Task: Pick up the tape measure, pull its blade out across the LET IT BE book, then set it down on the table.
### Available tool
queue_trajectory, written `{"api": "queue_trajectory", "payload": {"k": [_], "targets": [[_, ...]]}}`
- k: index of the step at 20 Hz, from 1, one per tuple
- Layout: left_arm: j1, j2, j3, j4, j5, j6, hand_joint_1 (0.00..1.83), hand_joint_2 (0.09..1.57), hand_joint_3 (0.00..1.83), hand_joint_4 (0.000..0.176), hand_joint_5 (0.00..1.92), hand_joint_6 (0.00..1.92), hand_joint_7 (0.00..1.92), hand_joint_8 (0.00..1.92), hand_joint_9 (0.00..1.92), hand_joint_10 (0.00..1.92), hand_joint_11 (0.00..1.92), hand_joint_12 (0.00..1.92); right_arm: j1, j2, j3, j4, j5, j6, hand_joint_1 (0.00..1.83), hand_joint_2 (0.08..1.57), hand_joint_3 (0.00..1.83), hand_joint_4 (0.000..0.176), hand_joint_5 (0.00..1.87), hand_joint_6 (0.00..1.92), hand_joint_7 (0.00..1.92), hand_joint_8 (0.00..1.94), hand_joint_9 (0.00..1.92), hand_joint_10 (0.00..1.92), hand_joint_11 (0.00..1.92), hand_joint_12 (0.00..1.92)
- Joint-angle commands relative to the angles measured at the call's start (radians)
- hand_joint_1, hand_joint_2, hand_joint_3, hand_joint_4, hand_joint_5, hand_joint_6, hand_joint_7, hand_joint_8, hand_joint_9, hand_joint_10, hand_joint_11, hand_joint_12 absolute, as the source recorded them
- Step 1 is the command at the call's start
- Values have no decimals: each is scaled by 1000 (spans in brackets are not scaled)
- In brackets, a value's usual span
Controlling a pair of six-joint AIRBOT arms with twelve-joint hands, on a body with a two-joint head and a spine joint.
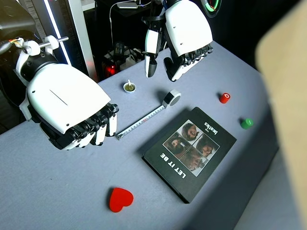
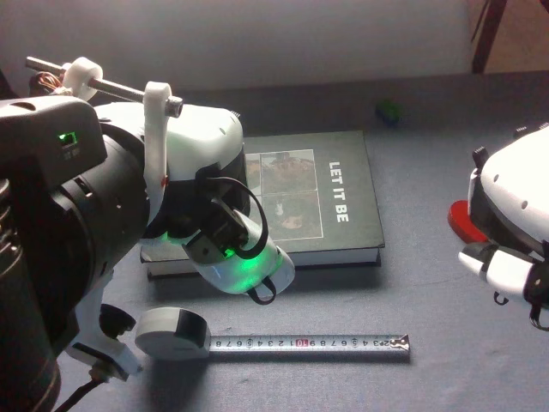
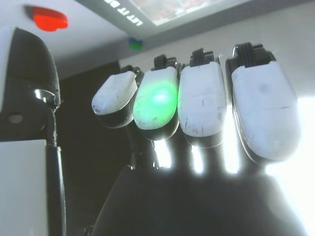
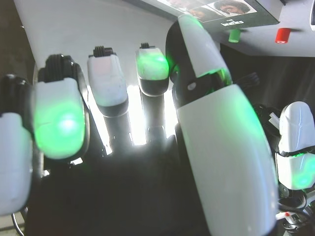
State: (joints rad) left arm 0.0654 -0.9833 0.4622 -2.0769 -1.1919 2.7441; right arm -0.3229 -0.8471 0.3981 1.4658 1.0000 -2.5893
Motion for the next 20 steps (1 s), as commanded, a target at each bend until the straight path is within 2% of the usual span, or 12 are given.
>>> {"api": "queue_trajectory", "payload": {"k": [1,2,6,8,9,12,13,14,16,18,19,20], "targets": [[-9,-8,-3,77,14,-5,212,1119,110,54,297,69,263,36,183,83,0,777,8,6,-5,-80,44,0,73,1148,133,98,127,79,134,54,68,90,0,764],[-10,-8,-3,77,14,-5,201,1164,19,52,315,14,286,9,219,27,0,801,8,6,-5,-80,44,0,60,1203,22,85,143,15,142,4,88,23,0,676],[-9,-7,2,76,24,-3,201,1164,0,49,274,0,282,0,214,3,0,750,7,6,-5,-80,46,0,79,1196,5,83,158,11,159,7,112,20,0,669],[-9,-4,14,69,63,19,203,1163,0,46,264,0,276,0,204,1,0,761,6,6,-6,-80,46,0,92,1184,0,79,126,1,131,2,113,9,0,600],[-5,19,42,32,152,53,203,1163,0,46,263,0,276,0,204,1,0,764,5,6,-8,-79,46,-5,93,1182,0,79,119,0,121,0,111,7,0,590],[-5,59,54,29,206,51,207,1161,0,45,255,4,274,0,204,0,0,700,5,6,-10,-71,46,-9,67,1185,0,76,105,0,98,0,103,3,0,591],[-3,80,62,29,247,51,204,1149,0,45,227,1,259,1,194,0,0,610,6,6,-10,-69,46,-10,48,1188,1,74,81,0,87,0,91,0,0,615],[5,109,78,19,313,51,204,1145,0,43,220,0,250,0,188,0,0,590,6,6,-10,-69,46,-10,49,1188,0,68,70,0,83,0,81,0,0,563],[15,150,101,8,397,53,204,1138,0,28,213,0,239,0,179,0,0,586,6,6,-11,-67,44,-11,51,1183,0,59,59,2,76,2,59,3,0,485],[31,207,131,8,513,89,211,1123,0,10,222,2,238,0,182,1,0,616,4,6,-11,-65,41,-14,53,1174,0,37,61,2,72,0,54,1,0,414],[40,225,143,7,560,104,214,1114,0,1,225,2,238,0,182,0,0,629,4,6,-11,-64,41,-14,52,1170,0,31,66,2,78,2,48,2,0,450],[47,249,158,-15,595,148,225,1105,0,0,225,2,239,1,181,0,0,630,3,6,-11,-64,41,-14,54,1164,0,26,68,2,82,2,47,2,0,496]]}}
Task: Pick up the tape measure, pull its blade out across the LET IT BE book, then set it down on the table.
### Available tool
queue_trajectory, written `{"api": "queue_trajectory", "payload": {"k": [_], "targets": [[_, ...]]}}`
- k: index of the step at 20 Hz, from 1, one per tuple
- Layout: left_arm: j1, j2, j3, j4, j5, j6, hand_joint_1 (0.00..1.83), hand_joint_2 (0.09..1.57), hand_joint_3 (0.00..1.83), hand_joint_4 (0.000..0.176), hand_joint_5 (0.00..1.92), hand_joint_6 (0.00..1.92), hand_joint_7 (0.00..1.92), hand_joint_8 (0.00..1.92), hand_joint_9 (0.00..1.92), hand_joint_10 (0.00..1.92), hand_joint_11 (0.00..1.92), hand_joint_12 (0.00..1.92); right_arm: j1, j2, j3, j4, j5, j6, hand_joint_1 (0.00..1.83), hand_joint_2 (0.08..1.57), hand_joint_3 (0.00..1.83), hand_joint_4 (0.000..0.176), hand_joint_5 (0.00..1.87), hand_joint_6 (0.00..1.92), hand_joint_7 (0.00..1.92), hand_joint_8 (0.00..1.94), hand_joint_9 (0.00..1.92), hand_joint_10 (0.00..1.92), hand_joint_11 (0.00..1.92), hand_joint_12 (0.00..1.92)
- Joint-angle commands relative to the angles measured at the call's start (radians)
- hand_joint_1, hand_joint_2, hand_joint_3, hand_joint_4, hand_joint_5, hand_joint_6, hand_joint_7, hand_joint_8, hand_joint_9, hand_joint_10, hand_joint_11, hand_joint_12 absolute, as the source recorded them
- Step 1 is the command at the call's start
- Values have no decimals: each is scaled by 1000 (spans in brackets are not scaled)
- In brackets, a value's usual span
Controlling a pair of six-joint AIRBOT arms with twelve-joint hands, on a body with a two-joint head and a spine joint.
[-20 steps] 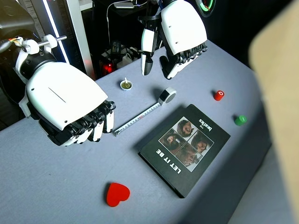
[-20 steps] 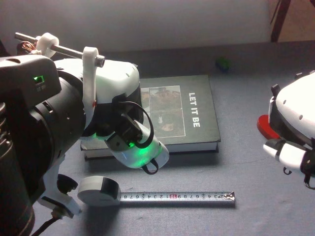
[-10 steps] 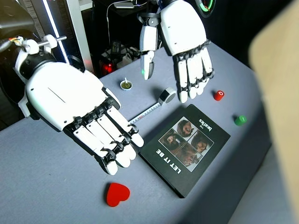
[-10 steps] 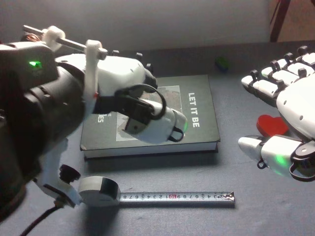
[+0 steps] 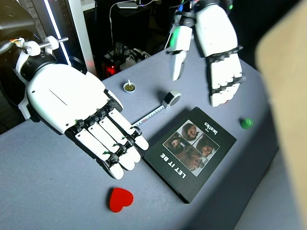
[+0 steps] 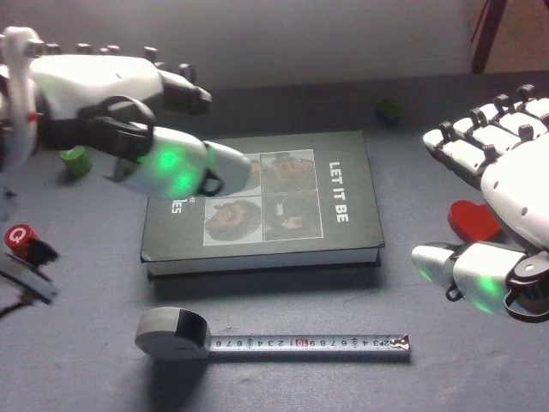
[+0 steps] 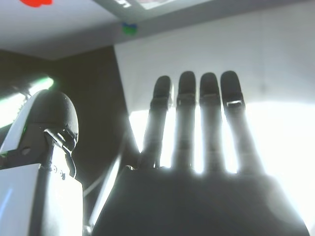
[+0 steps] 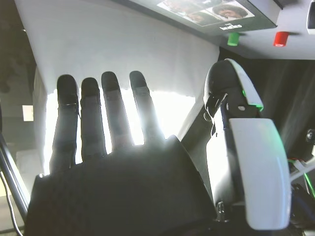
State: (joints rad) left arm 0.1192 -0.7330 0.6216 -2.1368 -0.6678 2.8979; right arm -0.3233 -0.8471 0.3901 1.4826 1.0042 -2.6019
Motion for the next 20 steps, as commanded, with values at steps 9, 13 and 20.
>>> {"api": "queue_trajectory", "payload": {"k": [9,13,20], "targets": [[43,56,27,383,242,-349,763,975,0,0,364,4,397,3,317,6,1,748,2,6,-3,-79,38,-2,169,1132,0,18,117,7,155,8,139,13,0,774],[112,56,16,858,285,-917,817,1046,2,0,556,6,609,5,521,8,131,829,0,6,-3,-79,39,-4,202,1123,0,16,175,10,224,9,202,14,0,808],[167,63,87,1896,530,-1942,936,1087,0,0,632,4,670,3,614,8,294,812,-1,6,-3,-79,39,-5,202,1142,2,8,159,0,206,3,192,7,0,817]]}}
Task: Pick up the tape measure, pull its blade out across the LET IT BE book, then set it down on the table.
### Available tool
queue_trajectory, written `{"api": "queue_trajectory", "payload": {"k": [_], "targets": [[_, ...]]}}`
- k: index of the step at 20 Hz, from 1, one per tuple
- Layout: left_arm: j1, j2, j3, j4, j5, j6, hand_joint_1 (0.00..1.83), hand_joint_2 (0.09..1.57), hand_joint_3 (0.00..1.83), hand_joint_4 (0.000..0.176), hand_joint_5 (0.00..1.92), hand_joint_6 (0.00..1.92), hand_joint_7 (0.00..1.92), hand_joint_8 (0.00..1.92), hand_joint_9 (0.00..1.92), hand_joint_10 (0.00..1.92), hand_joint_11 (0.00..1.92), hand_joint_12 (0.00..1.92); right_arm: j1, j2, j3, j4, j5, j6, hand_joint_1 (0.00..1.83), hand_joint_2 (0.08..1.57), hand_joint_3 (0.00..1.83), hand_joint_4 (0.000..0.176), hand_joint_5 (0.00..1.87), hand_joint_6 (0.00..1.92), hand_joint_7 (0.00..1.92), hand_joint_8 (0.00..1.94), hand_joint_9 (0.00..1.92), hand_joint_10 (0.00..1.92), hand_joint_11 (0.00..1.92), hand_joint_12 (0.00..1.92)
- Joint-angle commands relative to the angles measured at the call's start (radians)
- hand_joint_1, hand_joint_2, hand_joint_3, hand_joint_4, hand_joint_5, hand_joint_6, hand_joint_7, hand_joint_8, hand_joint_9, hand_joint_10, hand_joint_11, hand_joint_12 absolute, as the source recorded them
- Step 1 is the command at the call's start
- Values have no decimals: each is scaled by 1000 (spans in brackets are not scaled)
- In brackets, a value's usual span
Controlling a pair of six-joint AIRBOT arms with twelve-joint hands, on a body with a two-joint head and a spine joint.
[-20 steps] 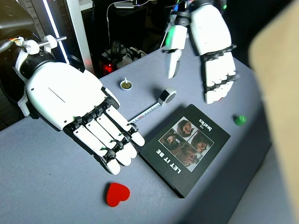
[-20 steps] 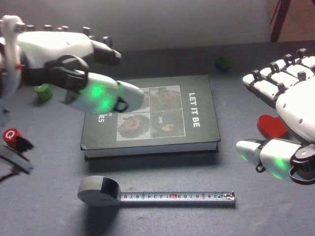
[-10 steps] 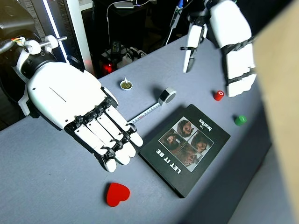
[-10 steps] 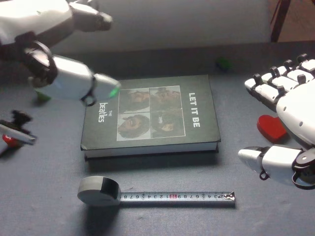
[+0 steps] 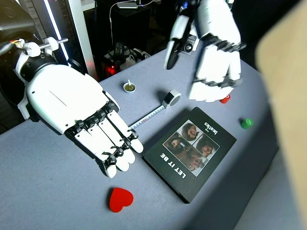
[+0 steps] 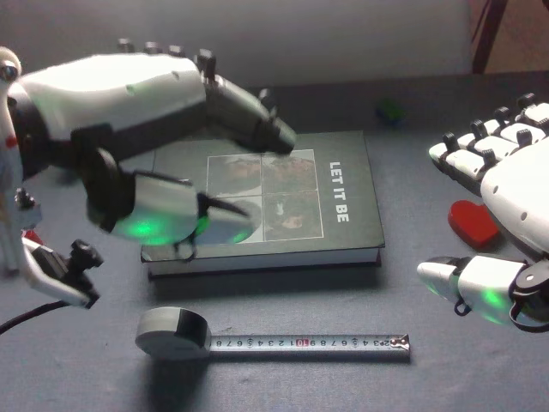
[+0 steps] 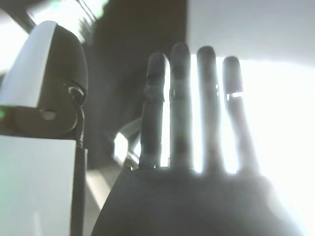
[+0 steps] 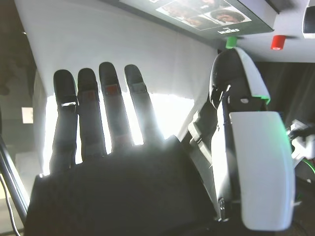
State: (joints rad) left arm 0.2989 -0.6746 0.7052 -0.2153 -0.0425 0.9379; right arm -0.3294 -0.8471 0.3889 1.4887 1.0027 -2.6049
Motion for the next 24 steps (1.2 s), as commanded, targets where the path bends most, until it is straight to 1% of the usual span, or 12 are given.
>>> {"api": "queue_trajectory", "payload": {"k": [1,3,4,6,8,9,11,12,14,18,21,24], "targets": [[-2,4,11,54,-110,-64,940,1086,0,0,640,7,677,5,621,10,299,810,5,6,-2,-85,40,-2,202,1145,3,8,161,1,208,3,192,6,0,824],[33,5,27,195,-149,-214,937,1097,2,0,653,10,686,7,636,13,303,807,6,6,-2,-85,39,-3,194,1154,3,8,166,1,203,0,175,2,0,737],[74,5,36,250,-170,-290,942,1103,4,0,655,9,696,9,645,14,305,804,6,6,-2,-85,39,-3,193,1161,5,8,170,2,207,2,177,4,0,732],[169,5,51,264,-266,-389,948,1107,4,0,660,9,703,10,653,15,314,805,5,6,-2,-85,38,-4,188,1172,7,6,179,4,223,5,189,7,0,741],[293,5,50,145,-399,-420,952,1108,4,0,666,10,717,13,658,15,318,804,5,6,-2,-85,38,-6,153,1193,13,5,192,7,239,8,197,7,0,746],[338,5,47,94,-444,-423,953,1107,3,0,666,9,719,12,662,15,319,803,5,6,-2,-85,38,-6,136,1204,9,5,216,9,244,5,198,4,0,762],[385,-1,38,-15,-481,-419,953,1107,0,0,670,2,724,2,669,5,326,790,4,6,-2,-85,37,-6,133,1214,7,4,221,6,248,3,201,3,0,780],[419,-10,30,-82,-524,-392,956,1108,0,0,672,3,725,2,674,6,327,789,4,6,-2,-85,37,-7,110,1226,11,4,220,4,249,2,198,1,0,780],[465,-26,29,-111,-597,-391,968,1109,1,0,677,4,731,3,682,8,327,786,4,6,-2,-85,36,-7,83,1241,13,3,214,1,245,0,198,1,0,781],[582,-69,53,-115,-731,-425,972,1109,0,0,668,0,750,8,675,3,323,780,4,6,-2,-85,35,-7,80,1245,6,0,216,1,241,0,202,1,0,741],[655,-97,84,-113,-806,-442,985,1117,3,0,653,0,708,0,647,0,311,772,4,6,-2,-85,34,-7,110,1245,2,0,207,1,234,0,180,3,0,686],[687,-125,115,-116,-825,-448,998,1123,4,0,647,0,713,4,643,1,315,773,3,6,-2,-85,34,-7,52,1273,5,0,186,2,218,3,155,2,0,606]]}}
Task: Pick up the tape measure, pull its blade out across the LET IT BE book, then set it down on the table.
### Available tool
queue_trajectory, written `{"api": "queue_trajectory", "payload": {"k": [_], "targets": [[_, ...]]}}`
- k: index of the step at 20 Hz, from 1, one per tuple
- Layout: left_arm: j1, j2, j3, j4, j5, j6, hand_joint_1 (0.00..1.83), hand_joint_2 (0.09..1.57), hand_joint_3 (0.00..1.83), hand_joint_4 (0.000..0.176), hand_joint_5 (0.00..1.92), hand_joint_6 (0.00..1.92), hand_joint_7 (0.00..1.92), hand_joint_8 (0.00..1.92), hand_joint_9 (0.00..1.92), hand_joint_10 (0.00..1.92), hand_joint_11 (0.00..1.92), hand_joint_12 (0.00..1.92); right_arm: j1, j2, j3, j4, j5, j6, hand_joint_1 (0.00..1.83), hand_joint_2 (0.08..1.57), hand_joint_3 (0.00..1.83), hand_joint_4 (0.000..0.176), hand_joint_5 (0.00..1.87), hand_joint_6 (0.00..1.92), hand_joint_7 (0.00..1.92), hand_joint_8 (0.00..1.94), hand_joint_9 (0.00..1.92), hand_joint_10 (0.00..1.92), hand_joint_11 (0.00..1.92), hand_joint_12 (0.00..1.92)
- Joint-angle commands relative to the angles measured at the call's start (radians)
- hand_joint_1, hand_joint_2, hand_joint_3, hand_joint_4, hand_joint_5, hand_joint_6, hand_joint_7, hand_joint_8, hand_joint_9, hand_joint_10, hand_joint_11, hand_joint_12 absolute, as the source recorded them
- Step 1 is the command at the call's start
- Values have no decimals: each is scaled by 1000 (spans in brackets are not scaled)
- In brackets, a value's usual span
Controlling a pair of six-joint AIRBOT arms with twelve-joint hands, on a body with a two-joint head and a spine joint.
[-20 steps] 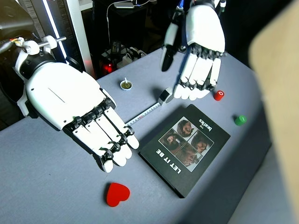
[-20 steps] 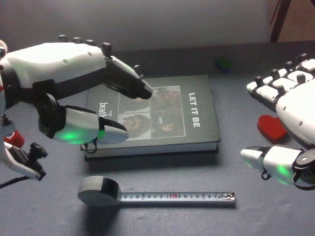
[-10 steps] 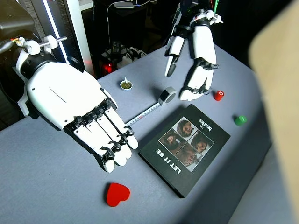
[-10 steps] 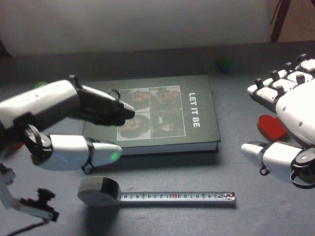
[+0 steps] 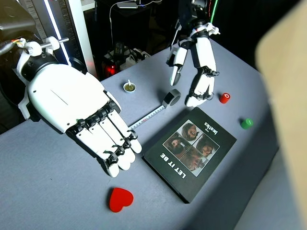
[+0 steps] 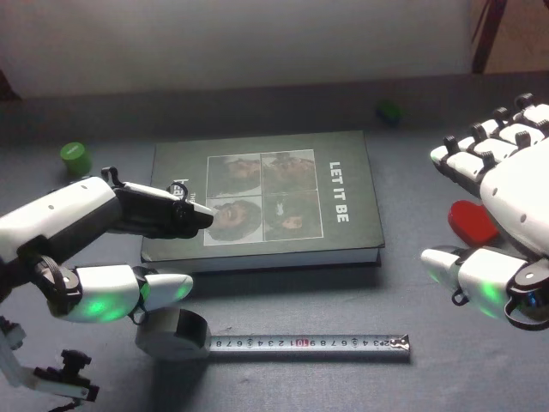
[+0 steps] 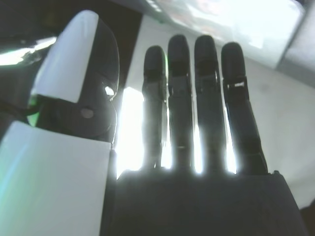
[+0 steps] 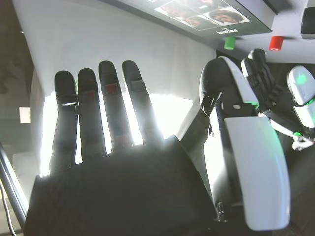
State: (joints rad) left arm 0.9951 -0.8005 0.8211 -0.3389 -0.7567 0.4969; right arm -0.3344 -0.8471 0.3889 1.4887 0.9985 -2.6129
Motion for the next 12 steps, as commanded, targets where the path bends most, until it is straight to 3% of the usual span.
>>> {"api": "queue_trajectory", "payload": {"k": [1,4,8,12], "targets": [[6,-6,7,4,-124,-16,998,1126,5,0,647,0,714,4,644,1,315,774,7,6,-2,-85,37,1,78,1263,0,0,195,5,229,6,165,5,0,607],[56,-14,24,-1,-158,-33,1001,1130,5,0,654,2,743,13,660,7,351,787,7,6,-2,-85,37,1,207,1209,0,0,229,6,284,7,211,10,0,752],[112,-18,23,2,-190,-49,998,1132,4,0,656,2,735,5,661,5,366,789,6,6,-2,-85,36,1,133,1242,4,0,196,1,236,1,174,0,0,628],[150,-18,3,9,-222,-52,988,1132,3,0,675,9,734,3,663,4,352,781,6,6,-2,-85,35,-1,130,1245,1,0,211,4,255,5,209,8,0,704]]}}
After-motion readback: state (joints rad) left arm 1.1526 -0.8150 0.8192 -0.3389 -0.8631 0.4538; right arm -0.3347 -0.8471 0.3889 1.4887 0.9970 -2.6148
